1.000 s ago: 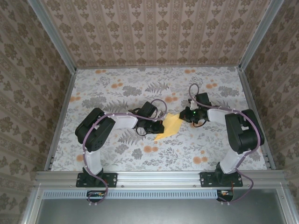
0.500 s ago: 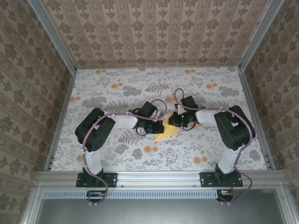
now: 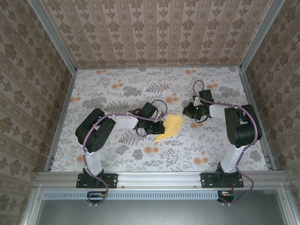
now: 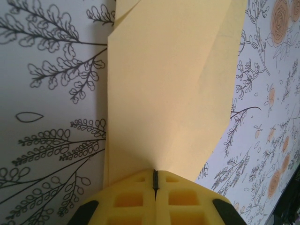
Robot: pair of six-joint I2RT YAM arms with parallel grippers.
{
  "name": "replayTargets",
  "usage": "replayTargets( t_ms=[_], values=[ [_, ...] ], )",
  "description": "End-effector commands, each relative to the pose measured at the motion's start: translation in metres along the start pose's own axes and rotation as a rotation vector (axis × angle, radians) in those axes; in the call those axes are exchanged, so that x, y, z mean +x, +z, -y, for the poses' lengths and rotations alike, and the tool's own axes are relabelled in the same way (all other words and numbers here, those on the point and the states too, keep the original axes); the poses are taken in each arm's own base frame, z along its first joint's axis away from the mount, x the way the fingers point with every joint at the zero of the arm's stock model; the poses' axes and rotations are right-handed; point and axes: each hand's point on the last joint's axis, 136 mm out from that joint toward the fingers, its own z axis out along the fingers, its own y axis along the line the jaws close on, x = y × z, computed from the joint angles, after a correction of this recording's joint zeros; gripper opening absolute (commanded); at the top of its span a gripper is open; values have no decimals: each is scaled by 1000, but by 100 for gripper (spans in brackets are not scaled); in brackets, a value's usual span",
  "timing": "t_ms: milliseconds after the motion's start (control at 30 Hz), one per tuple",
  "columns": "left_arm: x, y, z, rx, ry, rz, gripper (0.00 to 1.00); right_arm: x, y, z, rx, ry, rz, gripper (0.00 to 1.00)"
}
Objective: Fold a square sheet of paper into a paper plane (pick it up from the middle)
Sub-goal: Fourth fold the wing at the center of the table.
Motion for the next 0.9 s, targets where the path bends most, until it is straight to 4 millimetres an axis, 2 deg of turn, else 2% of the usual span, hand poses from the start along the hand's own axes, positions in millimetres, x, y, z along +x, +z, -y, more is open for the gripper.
replayTargets(
  t_ms=[0,133,300,400,633,767,867],
  values=[
    [33,9,-31,-89,-89,-108,0,11,-20,-31,-42,-41,12,9],
    [30,8,-29,-88,-86,-99,0,39,-19,-47,-54,-66,-34,9],
    [27,6,-26,-84,-82,-88,0,79,4,-68,-93,-79,-151,8],
    [26,5,-24,-81,-81,-84,0,91,17,-67,-108,-52,-194,7],
    [24,2,-19,-64,-78,-79,0,106,35,-43,-41,-16,-262,6],
    [22,-6,-7,-29,-71,-69,0,111,37,-20,55,1,-281,6],
    [18,-14,6,12,-67,-52,0,113,37,-10,91,4,-290,6]
  ],
)
